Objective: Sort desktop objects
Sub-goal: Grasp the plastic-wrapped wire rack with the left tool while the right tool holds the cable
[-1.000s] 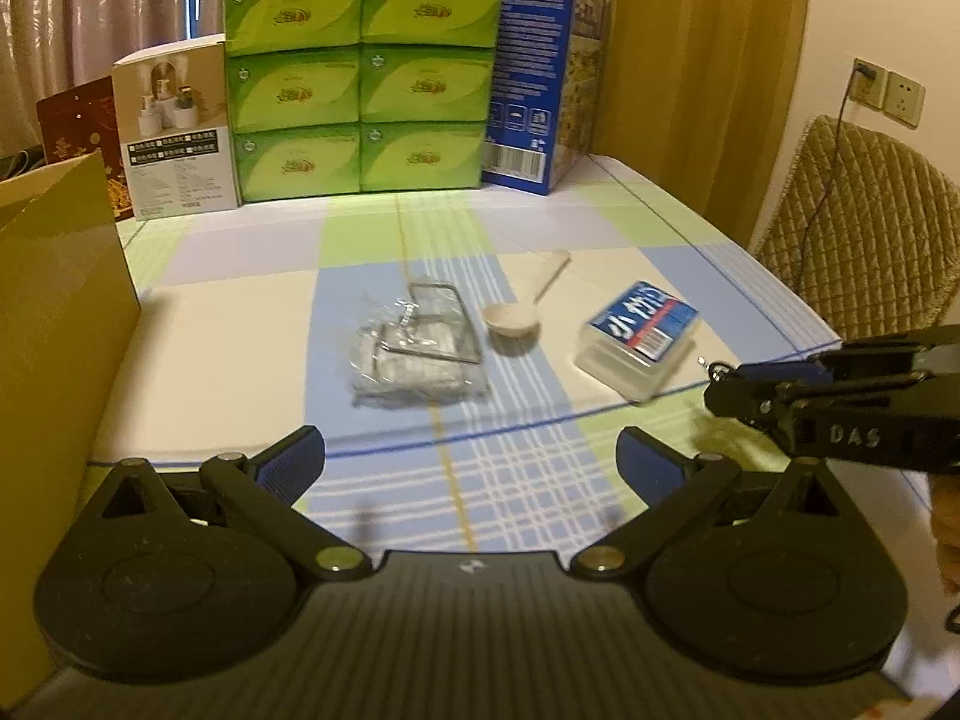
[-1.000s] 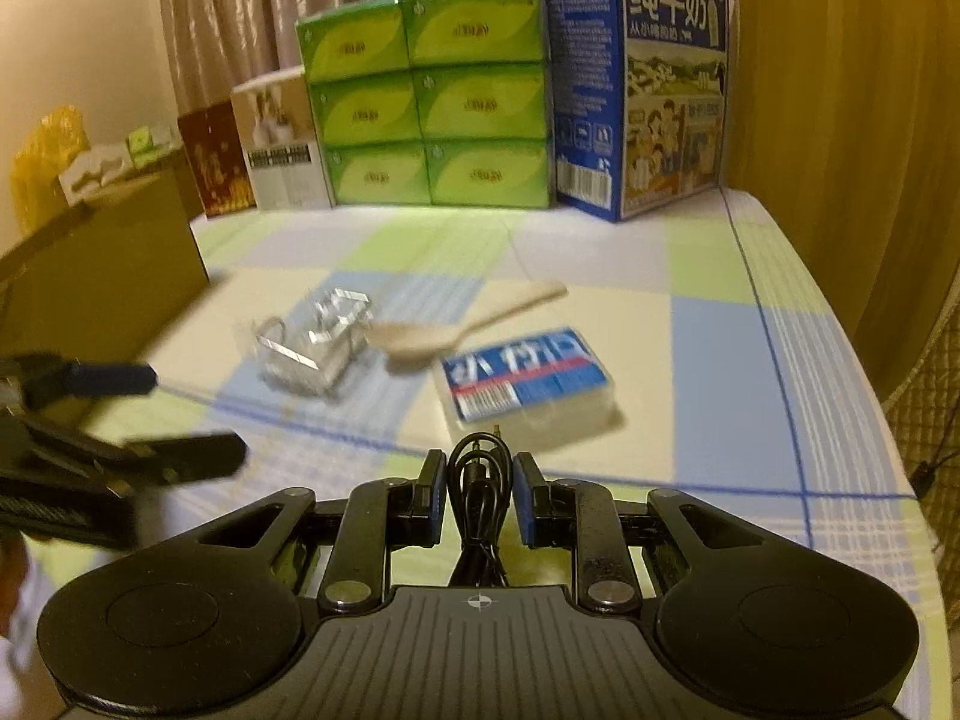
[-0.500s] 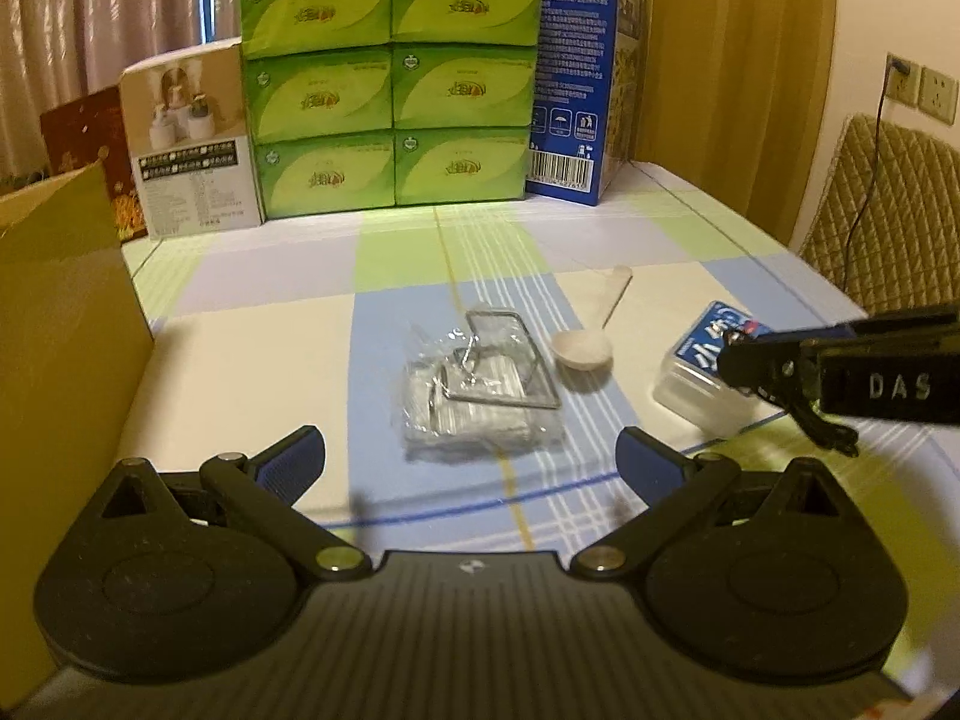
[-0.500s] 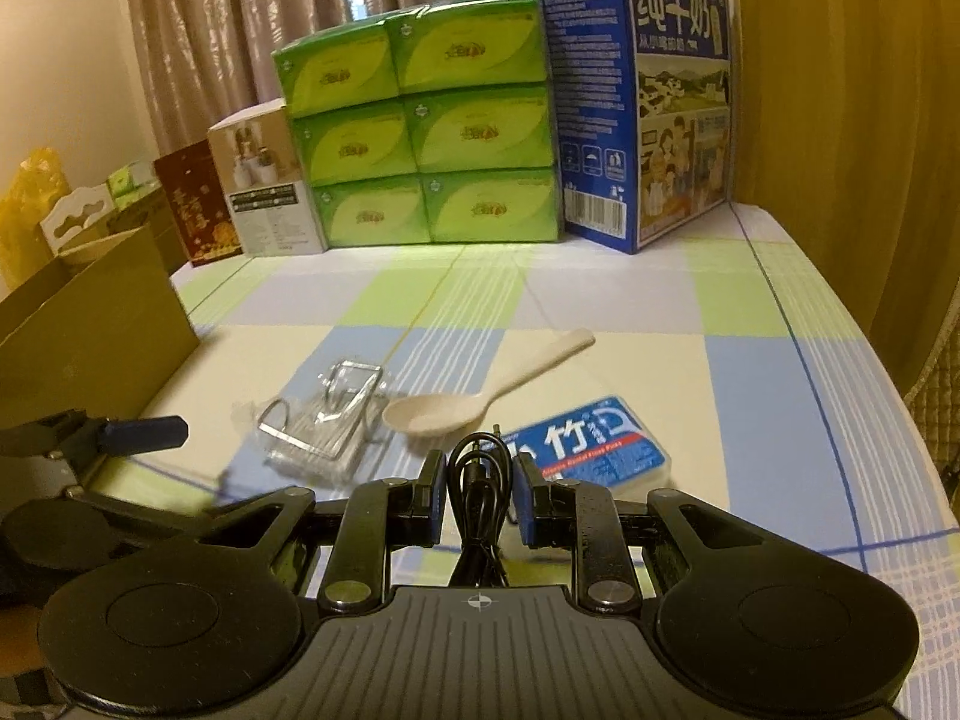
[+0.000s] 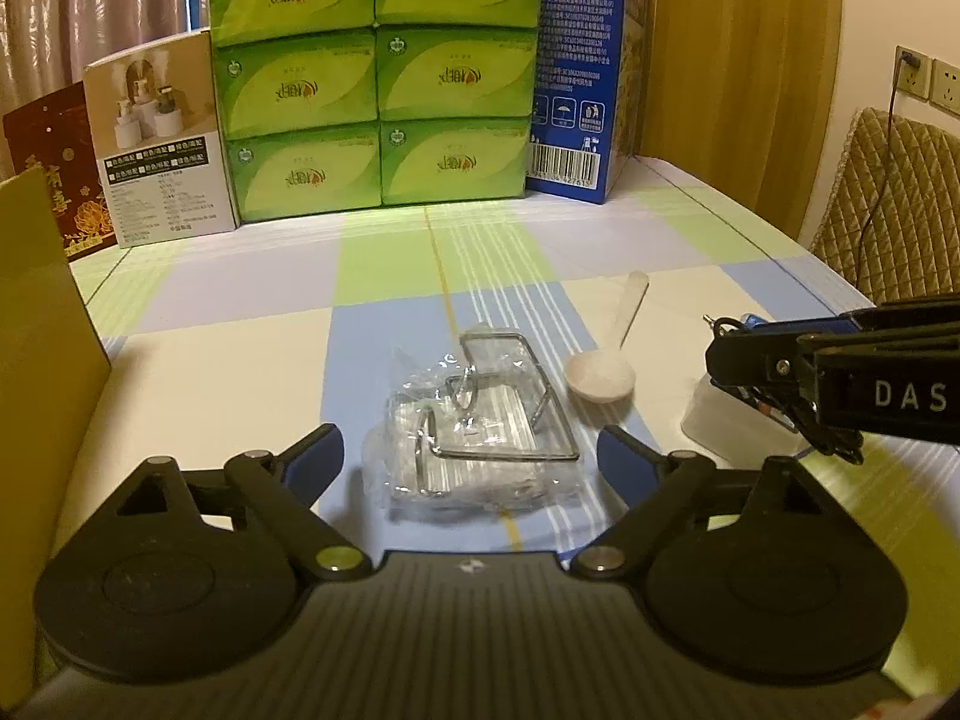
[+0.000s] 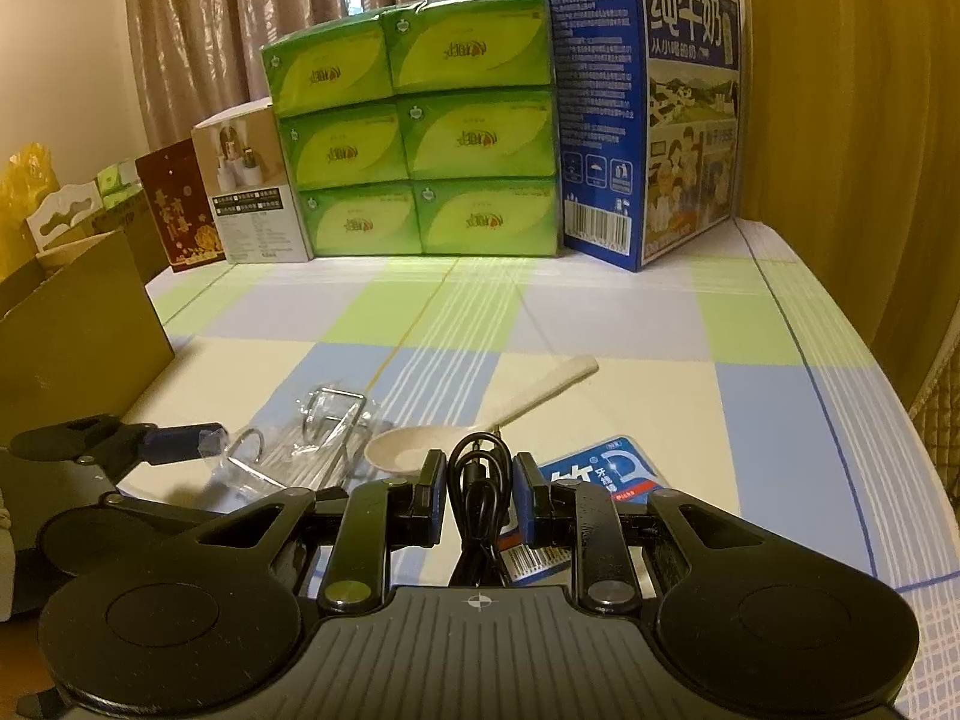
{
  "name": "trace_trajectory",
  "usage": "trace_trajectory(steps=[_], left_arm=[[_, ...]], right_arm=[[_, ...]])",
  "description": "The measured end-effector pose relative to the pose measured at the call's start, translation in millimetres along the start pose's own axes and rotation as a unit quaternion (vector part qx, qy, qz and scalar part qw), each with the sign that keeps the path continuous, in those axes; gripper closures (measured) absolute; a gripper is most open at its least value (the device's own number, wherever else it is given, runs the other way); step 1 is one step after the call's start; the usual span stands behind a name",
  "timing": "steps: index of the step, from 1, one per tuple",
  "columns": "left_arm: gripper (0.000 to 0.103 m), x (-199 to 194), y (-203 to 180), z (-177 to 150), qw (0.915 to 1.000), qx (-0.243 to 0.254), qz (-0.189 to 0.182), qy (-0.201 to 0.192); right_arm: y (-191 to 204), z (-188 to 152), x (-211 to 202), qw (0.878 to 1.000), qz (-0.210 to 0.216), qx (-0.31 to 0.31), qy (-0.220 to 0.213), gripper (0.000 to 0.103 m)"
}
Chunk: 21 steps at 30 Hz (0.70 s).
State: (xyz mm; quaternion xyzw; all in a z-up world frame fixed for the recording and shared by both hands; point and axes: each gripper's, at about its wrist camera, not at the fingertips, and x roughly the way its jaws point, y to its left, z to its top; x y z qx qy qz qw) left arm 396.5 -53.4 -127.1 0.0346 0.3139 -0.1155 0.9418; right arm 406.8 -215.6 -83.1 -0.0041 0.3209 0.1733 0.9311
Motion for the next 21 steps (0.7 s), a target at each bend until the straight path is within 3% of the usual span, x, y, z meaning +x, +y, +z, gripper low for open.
trace_trajectory(steps=[14,17,21], left_arm=[[0.037,15.0,-1.7,-1.3,0.9999,0.007,0.009,0.006],[0.049,11.9,-3.8,-1.2,0.9998,0.017,0.013,0.002],[0.051,8.8,-3.4,0.2,0.9997,0.015,0.011,0.012]], right_arm=[[1.9,-3.0,1.1,1.0,-0.003,-0.008,0.005,0.083],[2.9,-3.4,0.6,1.0,-0.003,-0.009,0.005,0.083],[3.4,-4.6,-3.1,1.0,-0.003,-0.009,0.003,0.083]])
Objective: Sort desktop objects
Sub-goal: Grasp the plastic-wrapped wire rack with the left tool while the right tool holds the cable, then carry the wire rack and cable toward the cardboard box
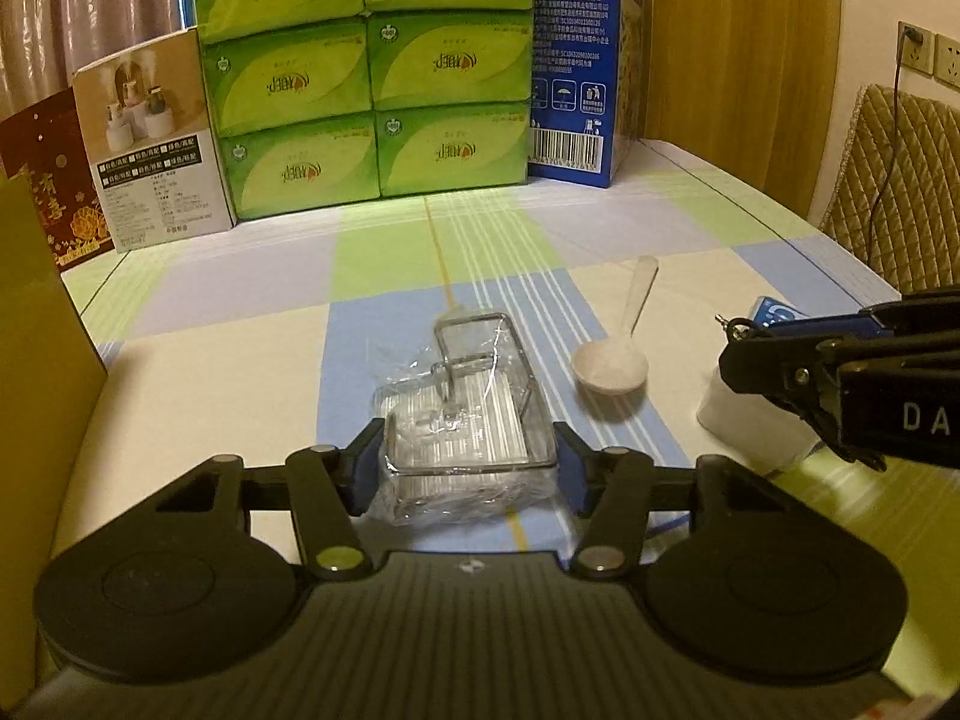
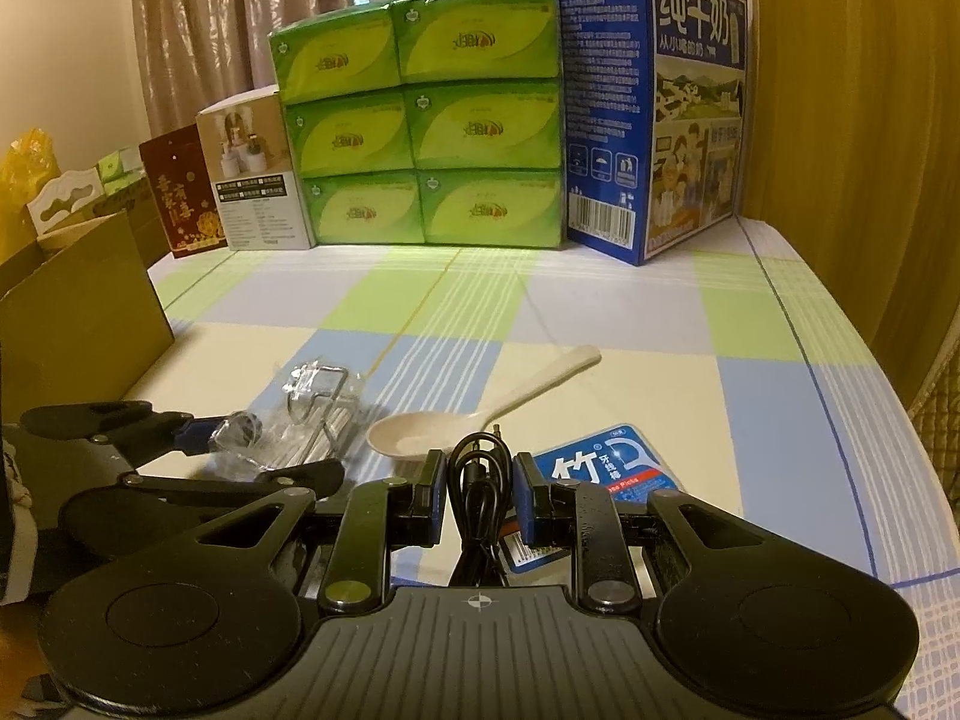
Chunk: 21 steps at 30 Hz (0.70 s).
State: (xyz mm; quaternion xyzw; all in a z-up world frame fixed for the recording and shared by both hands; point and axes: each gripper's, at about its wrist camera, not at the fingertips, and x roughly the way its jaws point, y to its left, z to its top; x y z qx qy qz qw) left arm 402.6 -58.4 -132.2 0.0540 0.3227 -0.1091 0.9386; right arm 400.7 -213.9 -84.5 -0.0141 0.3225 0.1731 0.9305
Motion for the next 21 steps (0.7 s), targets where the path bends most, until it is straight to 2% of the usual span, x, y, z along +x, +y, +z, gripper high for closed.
trace_trajectory(steps=[12,21], left_arm=[[0.051,-27.1,4.1,-8.9,0.9997,-0.012,-0.003,0.021],[0.051,-67.0,4.1,-14.9,0.9996,-0.019,-0.01,0.017]], right_arm=[[8.5,-2.0,-20.5,1.0,0.006,-0.006,-0.003,0.083],[9.3,-11.3,-58.2,1.0,0.003,0.013,-0.006,0.083]])
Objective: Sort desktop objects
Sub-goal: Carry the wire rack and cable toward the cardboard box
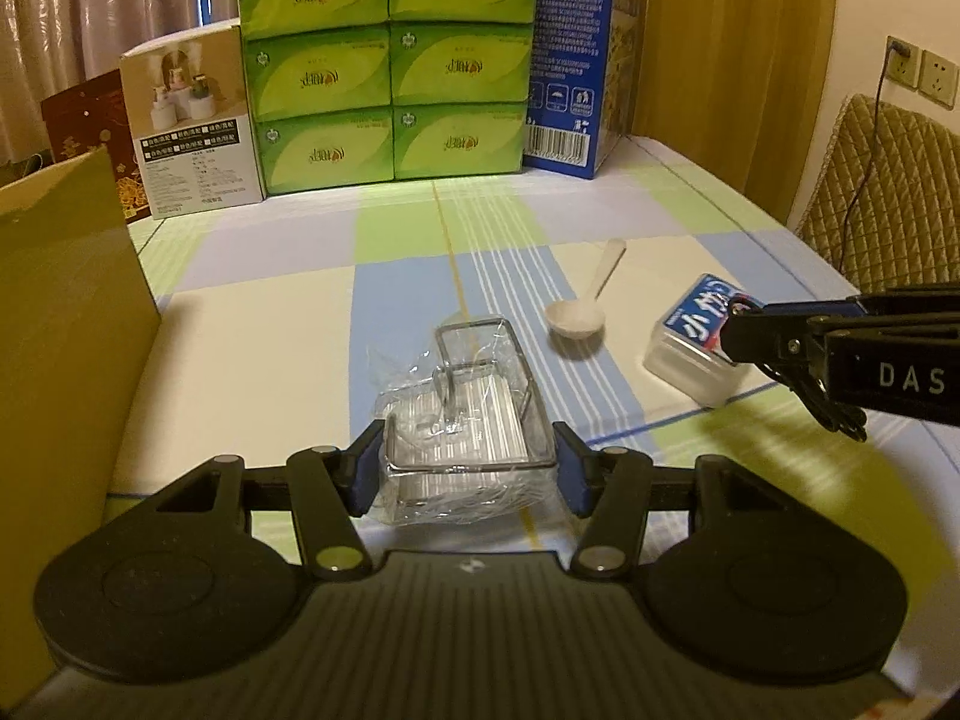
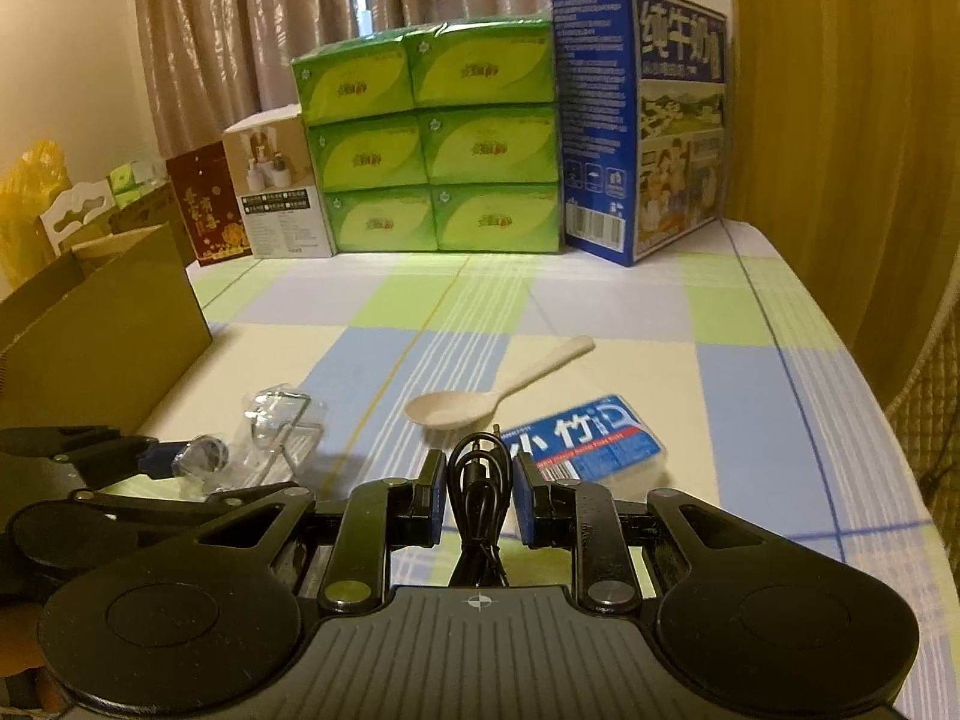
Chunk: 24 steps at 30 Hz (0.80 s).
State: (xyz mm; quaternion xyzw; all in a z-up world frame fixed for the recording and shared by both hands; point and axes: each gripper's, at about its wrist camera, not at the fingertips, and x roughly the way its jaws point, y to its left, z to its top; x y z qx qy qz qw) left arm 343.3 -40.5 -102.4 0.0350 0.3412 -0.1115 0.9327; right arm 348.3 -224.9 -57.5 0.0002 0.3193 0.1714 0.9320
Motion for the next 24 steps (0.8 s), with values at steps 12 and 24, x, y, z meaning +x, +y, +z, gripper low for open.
trace_trajectory(steps=[12,24], left_arm=[[0.051,-65.1,-24.2,-10.6,0.9994,0.023,-0.021,-0.013],[0.051,-146.1,-24.1,-15.9,0.9993,0.015,-0.024,-0.024]], right_arm=[[18.9,-10.5,-66.6,1.0,-0.005,0.006,-0.019,0.083],[55.6,-21.3,-123.0,0.999,0.005,0.03,-0.016,0.083]])
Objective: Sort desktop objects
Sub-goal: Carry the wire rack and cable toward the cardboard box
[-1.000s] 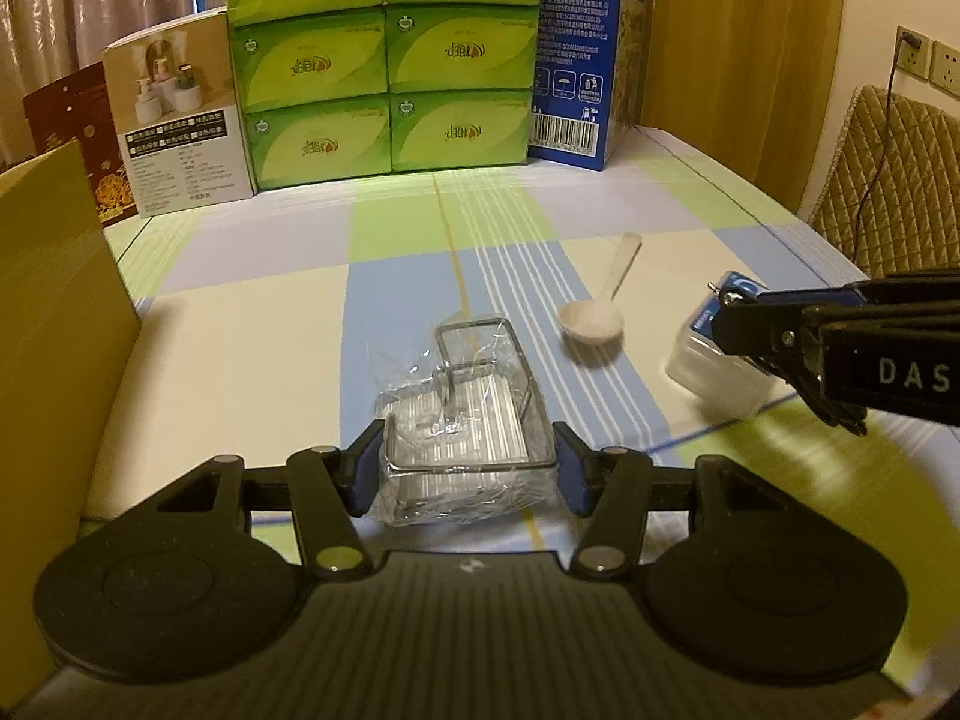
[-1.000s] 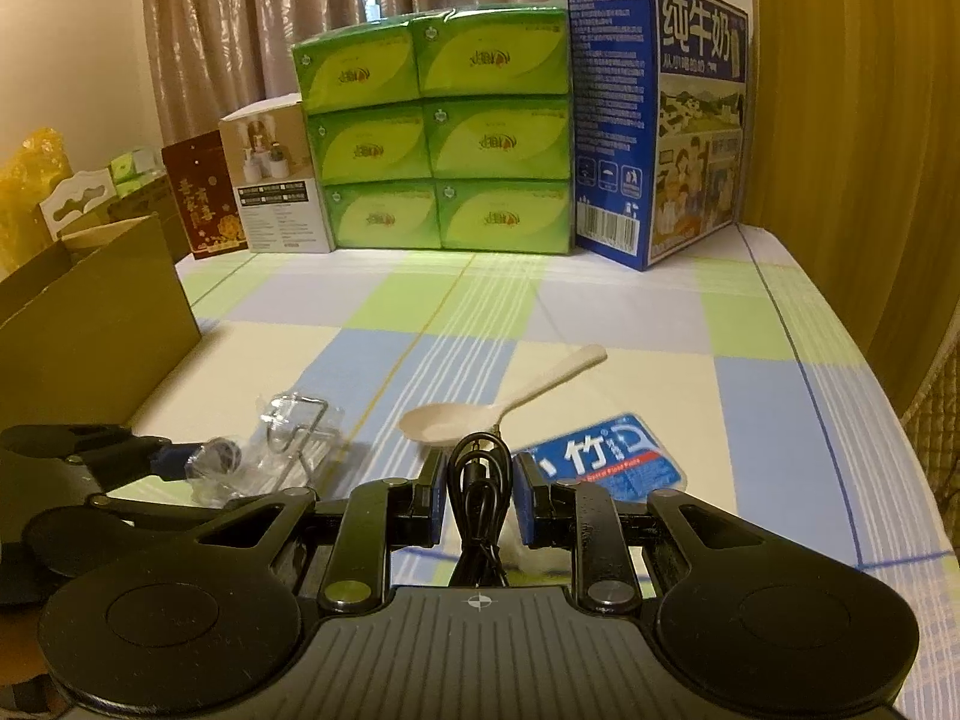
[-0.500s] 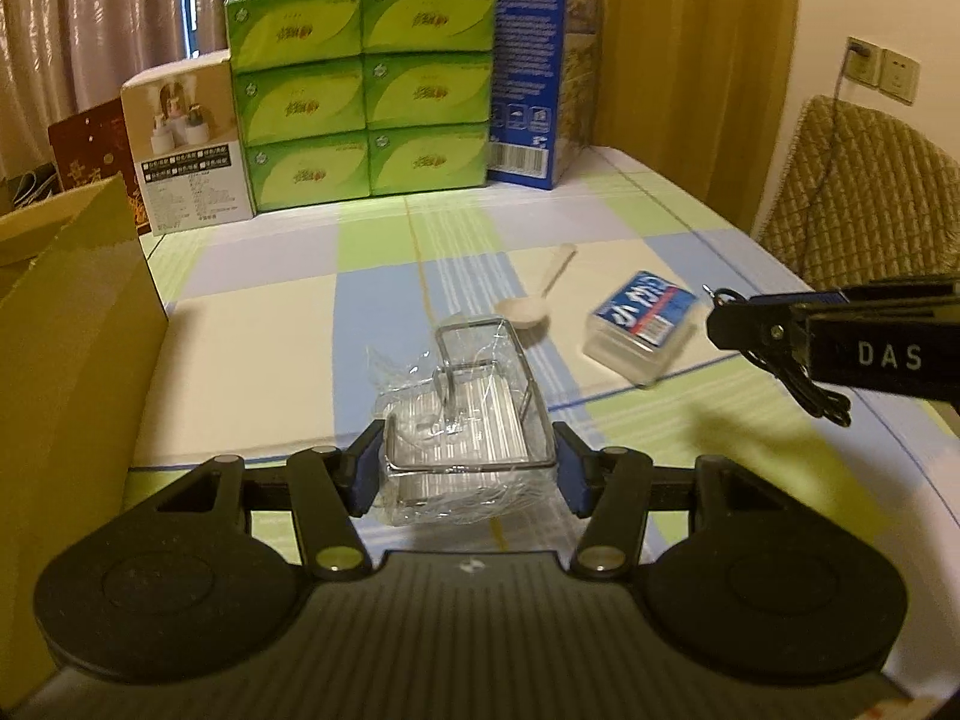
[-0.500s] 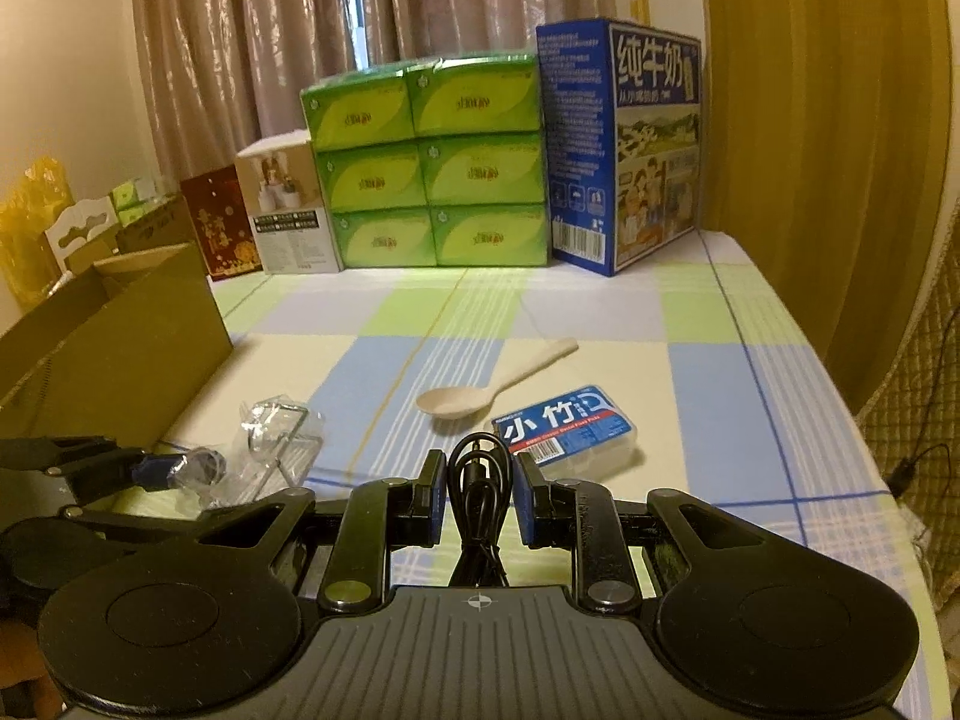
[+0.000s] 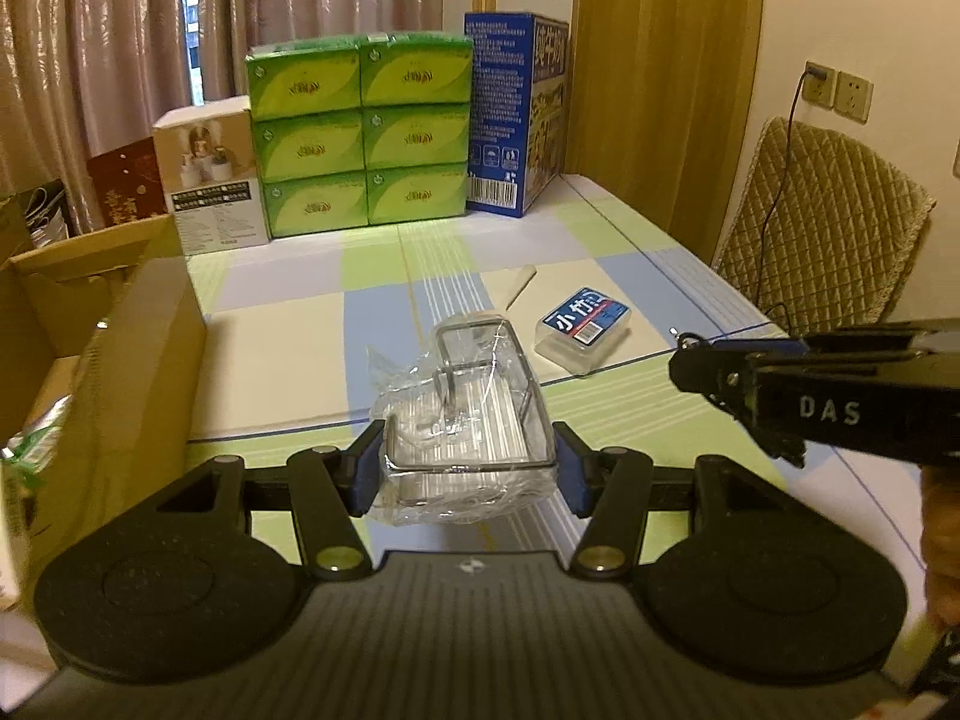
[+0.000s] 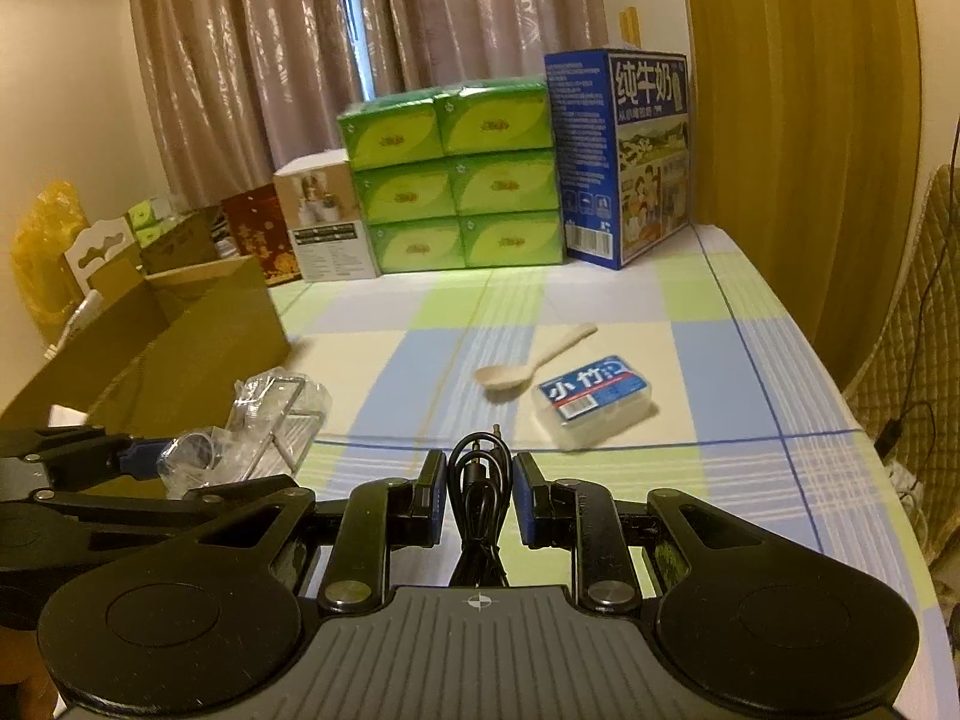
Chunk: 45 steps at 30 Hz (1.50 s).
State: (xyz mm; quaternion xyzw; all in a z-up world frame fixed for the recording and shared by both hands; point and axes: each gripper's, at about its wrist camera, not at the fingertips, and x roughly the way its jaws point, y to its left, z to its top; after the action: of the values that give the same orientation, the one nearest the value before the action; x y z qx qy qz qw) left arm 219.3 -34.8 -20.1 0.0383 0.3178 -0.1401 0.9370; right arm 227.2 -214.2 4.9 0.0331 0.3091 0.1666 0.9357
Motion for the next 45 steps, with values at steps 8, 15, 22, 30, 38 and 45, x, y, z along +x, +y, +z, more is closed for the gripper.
trace_trajectory(steps=[8,15,22,30,38,45], left_arm=[[0.051,-56.2,-1.6,-4.7,0.9998,0.001,0.012,-0.015],[0.051,-96.3,1.9,-10.5,0.9994,0.001,0.023,-0.026],[0.051,-128.4,7.7,-18.7,0.9988,-0.004,0.036,-0.033],[0.051,-153.4,17.8,-26.3,0.998,-0.006,0.051,-0.038],[0.051,-172.8,35.5,-31.6,0.9968,-0.012,0.069,-0.04],[0.051,-190.7,61.9,-35.7,0.995,-0.018,0.089,-0.041]], right_arm=[[32.8,-0.3,-38.0,1.0,0.016,-0.004,-0.012,0.083],[55.5,-3.1,-62.4,0.999,0.03,-0.014,-0.019,0.083],[75.9,-6.2,-76.5,0.998,0.047,-0.023,-0.023,0.083],[87.7,-6.7,-84.2,0.997,0.058,-0.029,-0.028,0.083],[112.8,-3.4,-79.3,0.995,0.082,-0.042,-0.024,0.083],[144.9,-4.0,-72.8,0.992,0.111,-0.054,-0.019,0.083]])
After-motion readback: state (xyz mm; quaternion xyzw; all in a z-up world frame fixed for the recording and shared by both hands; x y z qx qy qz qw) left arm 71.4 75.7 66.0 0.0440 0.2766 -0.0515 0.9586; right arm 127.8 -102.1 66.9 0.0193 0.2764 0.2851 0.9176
